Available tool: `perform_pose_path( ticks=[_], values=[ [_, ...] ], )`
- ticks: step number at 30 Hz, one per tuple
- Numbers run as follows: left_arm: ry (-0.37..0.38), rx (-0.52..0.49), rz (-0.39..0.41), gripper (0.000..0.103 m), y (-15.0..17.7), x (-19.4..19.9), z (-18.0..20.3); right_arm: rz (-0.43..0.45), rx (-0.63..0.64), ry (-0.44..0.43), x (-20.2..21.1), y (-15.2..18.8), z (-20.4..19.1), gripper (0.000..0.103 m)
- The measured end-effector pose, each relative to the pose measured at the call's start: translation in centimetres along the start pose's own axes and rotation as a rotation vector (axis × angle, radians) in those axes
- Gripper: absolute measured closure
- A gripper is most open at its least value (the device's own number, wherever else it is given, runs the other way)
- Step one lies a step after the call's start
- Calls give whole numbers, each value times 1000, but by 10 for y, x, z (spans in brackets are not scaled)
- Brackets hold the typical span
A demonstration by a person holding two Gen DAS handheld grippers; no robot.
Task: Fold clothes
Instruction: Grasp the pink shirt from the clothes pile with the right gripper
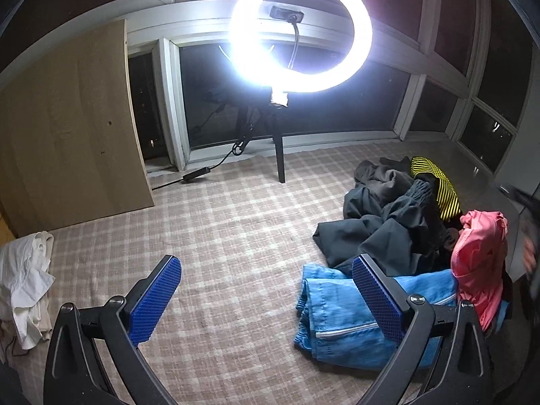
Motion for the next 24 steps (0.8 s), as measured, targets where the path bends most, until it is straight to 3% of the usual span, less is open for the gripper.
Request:
perform_pose_path(
  ticks=[4, 10, 14, 15, 17, 20, 24],
  values=[
    [-27, -21, -9, 1, 8, 5, -2, -156, -13, 16, -49, -7, 17, 14],
    [-42, 26, -31, 1, 20, 2, -21, -96, 28, -208, 16, 40, -4, 14],
    [-38, 42, -38, 1, 20, -4, -23, -162, 94, -171, 8, 89, -23, 15],
    [-33, 42, -38, 1, 19, -5, -22, -168, 111, -134, -1, 92, -25, 19],
    [-27, 39, -32, 1, 15, -1, -22, -177, 117, -138, -12, 94, -29, 92],
    [-52, 41, -2, 1, 11, 11, -32, -112, 15, -234, 6, 72, -26, 92],
    [-81, 65, 25, 1, 14, 29, -61, 41, -96, -291, 57, 32, -17, 92]
  ],
)
Point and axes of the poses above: each gripper's, at about its wrist camera, not at the fingertips, and x roughly against the way its jaws point, z to its right, y to its underside, the point moved 10 cm from there along -x, roughly the way its jaws point, and after that the axes turned 7 degrees about -z, right-handed, at the moved point
